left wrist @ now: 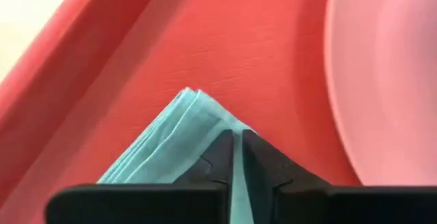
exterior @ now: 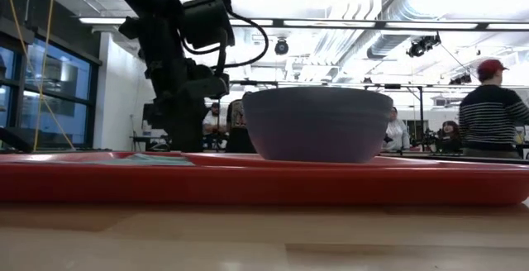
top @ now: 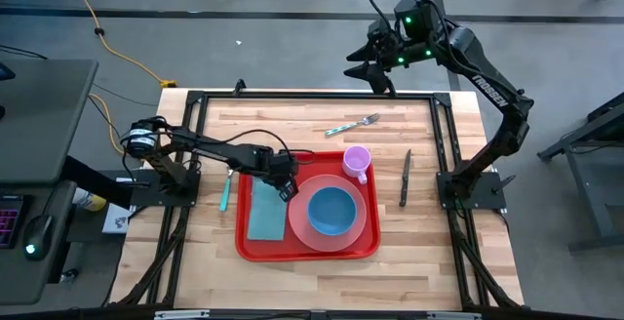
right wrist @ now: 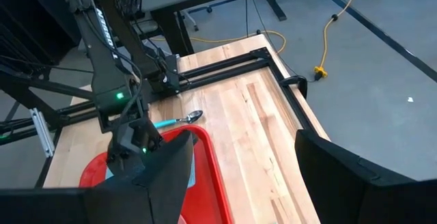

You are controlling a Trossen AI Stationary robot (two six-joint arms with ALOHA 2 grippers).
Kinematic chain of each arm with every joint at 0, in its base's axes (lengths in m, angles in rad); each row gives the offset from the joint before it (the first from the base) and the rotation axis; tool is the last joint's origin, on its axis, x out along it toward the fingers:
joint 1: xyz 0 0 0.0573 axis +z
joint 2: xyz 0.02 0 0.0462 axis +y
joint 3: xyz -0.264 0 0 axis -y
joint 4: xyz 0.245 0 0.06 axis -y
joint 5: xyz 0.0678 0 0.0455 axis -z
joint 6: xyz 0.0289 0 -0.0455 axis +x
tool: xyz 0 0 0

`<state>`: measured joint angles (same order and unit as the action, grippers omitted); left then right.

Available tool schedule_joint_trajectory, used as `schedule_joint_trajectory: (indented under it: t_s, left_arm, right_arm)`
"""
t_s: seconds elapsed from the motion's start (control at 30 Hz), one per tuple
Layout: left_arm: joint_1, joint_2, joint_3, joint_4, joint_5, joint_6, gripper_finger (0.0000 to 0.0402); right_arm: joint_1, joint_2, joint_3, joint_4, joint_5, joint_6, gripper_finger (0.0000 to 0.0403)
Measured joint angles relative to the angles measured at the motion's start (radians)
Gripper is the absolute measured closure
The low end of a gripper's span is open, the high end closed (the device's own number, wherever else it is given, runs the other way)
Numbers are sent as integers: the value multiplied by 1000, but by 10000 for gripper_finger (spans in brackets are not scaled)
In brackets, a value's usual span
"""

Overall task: Set up tray
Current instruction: Put the blue napkin on the red serving tray to the left of the pink plate, then put the black knife on top of the blue napkin

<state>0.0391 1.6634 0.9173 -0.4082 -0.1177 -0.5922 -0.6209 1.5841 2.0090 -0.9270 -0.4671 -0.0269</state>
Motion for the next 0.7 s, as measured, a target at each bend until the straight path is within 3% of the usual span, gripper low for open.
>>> schedule_joint_trajectory:
  t_s: [0.17, 0.43, 0.7]
  left_arm:
    - [0, -40, -2, 17, -21, 57, 320]
    - [0, -150, 0, 35, -39, 141, 333]
    - [11, -279, -1, -84, -226, 182, 348]
  right_arm:
    - [0, 0, 0, -11, -2, 0, 164]
    - [0, -3, 0, -31, -8, -13, 164]
    - [0, -9, 0, -47, -7, -19, 164]
